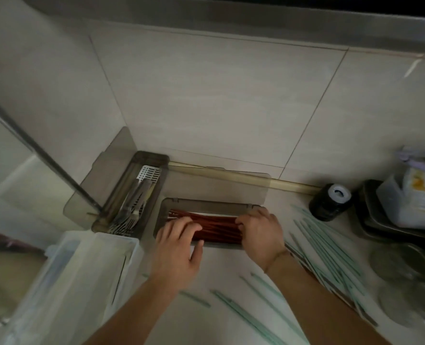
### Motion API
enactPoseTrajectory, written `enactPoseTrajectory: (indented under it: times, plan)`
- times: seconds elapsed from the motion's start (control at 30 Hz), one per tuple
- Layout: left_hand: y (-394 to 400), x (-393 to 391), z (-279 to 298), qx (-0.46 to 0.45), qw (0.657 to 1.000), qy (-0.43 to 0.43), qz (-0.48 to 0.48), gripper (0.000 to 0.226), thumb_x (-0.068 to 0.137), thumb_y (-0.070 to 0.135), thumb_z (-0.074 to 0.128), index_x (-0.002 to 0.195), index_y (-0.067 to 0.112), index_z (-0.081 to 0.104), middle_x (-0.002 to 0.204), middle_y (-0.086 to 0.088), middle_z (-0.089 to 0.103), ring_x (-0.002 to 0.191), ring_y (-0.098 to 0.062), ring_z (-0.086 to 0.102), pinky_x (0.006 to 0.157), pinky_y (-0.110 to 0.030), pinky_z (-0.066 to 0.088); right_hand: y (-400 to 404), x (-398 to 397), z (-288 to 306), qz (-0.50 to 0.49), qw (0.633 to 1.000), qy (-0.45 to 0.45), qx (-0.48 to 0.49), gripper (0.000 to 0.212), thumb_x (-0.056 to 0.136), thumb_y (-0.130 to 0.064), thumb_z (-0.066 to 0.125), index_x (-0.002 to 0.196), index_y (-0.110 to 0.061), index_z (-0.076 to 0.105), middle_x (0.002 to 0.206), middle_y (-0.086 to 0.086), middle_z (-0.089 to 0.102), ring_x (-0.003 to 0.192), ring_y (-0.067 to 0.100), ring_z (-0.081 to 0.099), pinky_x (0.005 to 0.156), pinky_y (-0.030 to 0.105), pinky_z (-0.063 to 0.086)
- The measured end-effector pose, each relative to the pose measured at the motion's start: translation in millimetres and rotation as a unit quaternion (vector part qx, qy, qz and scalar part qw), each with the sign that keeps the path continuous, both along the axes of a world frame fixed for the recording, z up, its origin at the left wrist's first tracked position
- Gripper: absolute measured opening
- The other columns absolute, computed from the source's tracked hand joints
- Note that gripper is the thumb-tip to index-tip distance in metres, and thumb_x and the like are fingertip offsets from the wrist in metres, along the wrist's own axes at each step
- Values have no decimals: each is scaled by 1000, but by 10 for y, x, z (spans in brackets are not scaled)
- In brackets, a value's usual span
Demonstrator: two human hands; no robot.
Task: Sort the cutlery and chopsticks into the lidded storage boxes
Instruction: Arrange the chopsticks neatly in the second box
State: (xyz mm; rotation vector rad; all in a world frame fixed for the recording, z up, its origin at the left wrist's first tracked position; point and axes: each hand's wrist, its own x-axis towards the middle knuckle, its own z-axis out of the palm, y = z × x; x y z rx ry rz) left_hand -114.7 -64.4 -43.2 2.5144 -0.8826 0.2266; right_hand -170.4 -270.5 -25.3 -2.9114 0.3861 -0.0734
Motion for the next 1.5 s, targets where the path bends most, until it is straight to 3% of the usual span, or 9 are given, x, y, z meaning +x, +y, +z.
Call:
enactPoseTrajectory:
  times: [0.23,0.37,0.5,0.67,0.83,1.0,1.17,1.33,1.5]
  plan:
    - [-47,-33,-165,-2,999,-5,-34,27,72,27,69,96,17,69,105,-1,62,97,-26,60,84,-42,49,100,231,-251,20,997,63,39,28,86,-21,53,106,-31,69,102,-2,69,105,22,49,89,32,39]
    - [-149,-183,-251,-25,995,-12,-100,21,77,27,63,97,20,64,106,2,57,102,-24,51,89,-41,43,-25,-1,-175,20,991,-88,97,17,83,-13,63,96,-18,72,94,1,70,92,22,57,81,31,48]
    - [-330,-414,-325,-31,977,-46,-207,14,82,25,61,95,24,64,109,4,58,107,-26,48,96,-44,38,-394,-729,-277,-129,968,-195,95,14,77,-3,71,82,-16,69,79,1,66,75,21,58,68,30,49]
    - [-748,-618,-276,-50,944,-44,-324,10,85,19,60,95,22,60,107,4,55,103,-23,47,94,-37,36,-723,-1786,-494,-300,949,-93,38,20,65,-5,81,71,-17,67,68,3,61,65,31,59,54,34,50]
    - [-1196,-741,-296,30,939,-24,-342,10,83,21,62,92,19,67,95,3,59,91,-21,53,77,-34,42,-580,-2081,-577,-255,966,-37,34,29,50,-17,92,68,-21,70,74,2,66,68,31,64,51,36,53]
    - [-1473,-863,-326,150,921,-42,-357,17,69,21,72,86,21,69,92,3,60,89,-20,57,76,-29,49,-529,-2102,-585,-245,969,-35,17,26,55,-16,86,73,-23,69,79,-1,66,73,30,64,54,37,51]
    - [-1537,-870,-349,157,920,-54,-355,17,66,23,76,81,23,69,85,3,60,81,-20,58,72,-29,48,-618,-2126,-579,-250,965,-84,2,22,58,-7,79,73,-19,69,78,1,67,66,30,63,49,36,51]
    - [-1537,-879,-367,180,896,-98,-394,12,72,28,75,82,28,68,85,7,59,82,-16,56,74,-29,46,-690,-2184,-622,-174,978,-114,-3,20,67,-19,48,67,-21,67,81,-1,64,69,28,61,48,35,50]
    - [-1554,-935,-350,216,888,-132,-384,11,75,29,71,84,27,65,89,6,58,86,-17,55,78,-31,44,-653,-2326,-660,-113,989,-93,5,11,64,-34,62,73,-28,63,81,-7,59,79,23,59,57,34,47]
